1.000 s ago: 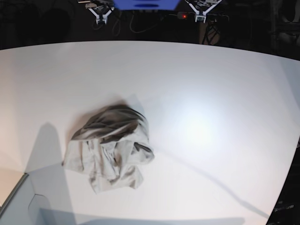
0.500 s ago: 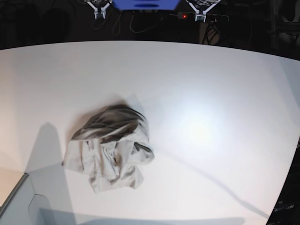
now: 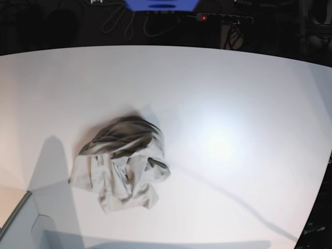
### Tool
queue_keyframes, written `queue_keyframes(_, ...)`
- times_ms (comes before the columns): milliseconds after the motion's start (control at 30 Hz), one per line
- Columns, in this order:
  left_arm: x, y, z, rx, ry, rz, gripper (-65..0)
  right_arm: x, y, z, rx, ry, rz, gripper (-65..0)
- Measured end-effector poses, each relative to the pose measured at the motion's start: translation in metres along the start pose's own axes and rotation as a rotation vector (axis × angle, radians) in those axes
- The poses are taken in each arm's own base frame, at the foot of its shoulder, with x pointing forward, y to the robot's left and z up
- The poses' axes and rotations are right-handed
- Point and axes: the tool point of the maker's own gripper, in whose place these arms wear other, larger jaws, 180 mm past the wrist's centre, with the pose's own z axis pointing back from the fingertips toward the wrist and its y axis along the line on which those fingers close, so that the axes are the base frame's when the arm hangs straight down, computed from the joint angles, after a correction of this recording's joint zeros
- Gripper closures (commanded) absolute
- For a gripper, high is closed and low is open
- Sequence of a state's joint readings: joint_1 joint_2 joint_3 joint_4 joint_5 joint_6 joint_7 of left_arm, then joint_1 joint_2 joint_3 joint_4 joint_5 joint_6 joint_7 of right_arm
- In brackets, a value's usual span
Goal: Layout the t-shirt on the table in an organized manner, then fold the t-shirt properly
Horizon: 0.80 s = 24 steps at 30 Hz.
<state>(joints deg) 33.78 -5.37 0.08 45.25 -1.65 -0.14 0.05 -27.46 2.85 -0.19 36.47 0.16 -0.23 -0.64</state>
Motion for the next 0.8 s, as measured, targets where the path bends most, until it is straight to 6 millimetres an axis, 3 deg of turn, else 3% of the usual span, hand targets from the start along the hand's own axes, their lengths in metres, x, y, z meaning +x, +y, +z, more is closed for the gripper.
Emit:
queue_keyframes(100,0.029,-0.001,0.030,-0.007,-0.131,-0.008,0.0,0.012,0.001,0.022,0.006,-0.091,0.008,0.0)
queue_keyframes(267,0.064,-0.001,0.082,-0.027,-0.264,-0.038,0.0,0.035,-0.013,0.078,-0.011,-0.238,0.040,0.0)
queue_keyframes(433,0.142,0.021,0.125,0.028,-0.492,-0.022,0.0,0.106,-0.020,0.143,-0.009,-0.491,0.085,0.0)
queue_keyframes(533,0.172,0.032,0.148,0.058,-0.582,-0.019,-0.1,0.132,-0.033,0.175,-0.047,-0.577,0.078,0.0)
queue_keyframes(633,0.203,0.030,0.173,0.062,-0.680,-0.023,-0.1,0.171,-0.045,0.207,-0.084,-0.700,0.080,0.0)
queue_keyframes(700,0.231,0.026,0.192,0.049,-0.771,-0.026,-0.4,0.200,-0.040,0.227,-0.078,-0.798,0.076,0.0)
queue_keyframes(800,0.271,0.025,0.204,0.051,-0.883,-0.028,-7.9,0.233,-0.038,0.242,-0.077,-0.900,0.072,0.0)
